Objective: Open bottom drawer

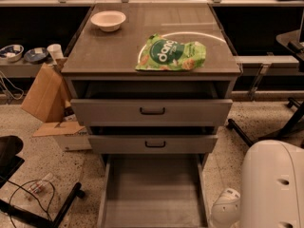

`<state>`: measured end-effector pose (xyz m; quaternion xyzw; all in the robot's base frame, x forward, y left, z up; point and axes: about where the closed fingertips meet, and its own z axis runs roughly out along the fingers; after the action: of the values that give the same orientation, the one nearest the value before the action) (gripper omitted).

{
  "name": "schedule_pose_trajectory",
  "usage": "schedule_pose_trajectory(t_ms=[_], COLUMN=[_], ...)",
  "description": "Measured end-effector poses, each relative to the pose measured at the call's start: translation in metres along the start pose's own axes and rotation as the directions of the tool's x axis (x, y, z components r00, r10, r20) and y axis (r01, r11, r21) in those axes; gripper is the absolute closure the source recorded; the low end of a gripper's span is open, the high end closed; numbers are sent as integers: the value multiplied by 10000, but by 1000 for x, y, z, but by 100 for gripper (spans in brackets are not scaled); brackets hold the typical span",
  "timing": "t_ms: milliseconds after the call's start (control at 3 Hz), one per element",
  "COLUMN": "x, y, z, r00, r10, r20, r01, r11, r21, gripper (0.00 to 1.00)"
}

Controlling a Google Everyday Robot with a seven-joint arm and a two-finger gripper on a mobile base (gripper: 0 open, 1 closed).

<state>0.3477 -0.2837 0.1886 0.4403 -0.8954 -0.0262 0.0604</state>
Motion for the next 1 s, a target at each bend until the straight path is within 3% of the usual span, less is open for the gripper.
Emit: schedule_pose_trajectory(t_ms=[333, 667, 1000], x=[0, 2, 14], y=[0, 0, 18], z=[0, -18, -79], r00=[10000, 9998, 9943], r10=[0, -150, -776], r20=[0, -158, -734], r01=[0, 154, 842], r11=[10000, 9995, 9922], r21=[0, 265, 915], gripper=[12, 0, 0])
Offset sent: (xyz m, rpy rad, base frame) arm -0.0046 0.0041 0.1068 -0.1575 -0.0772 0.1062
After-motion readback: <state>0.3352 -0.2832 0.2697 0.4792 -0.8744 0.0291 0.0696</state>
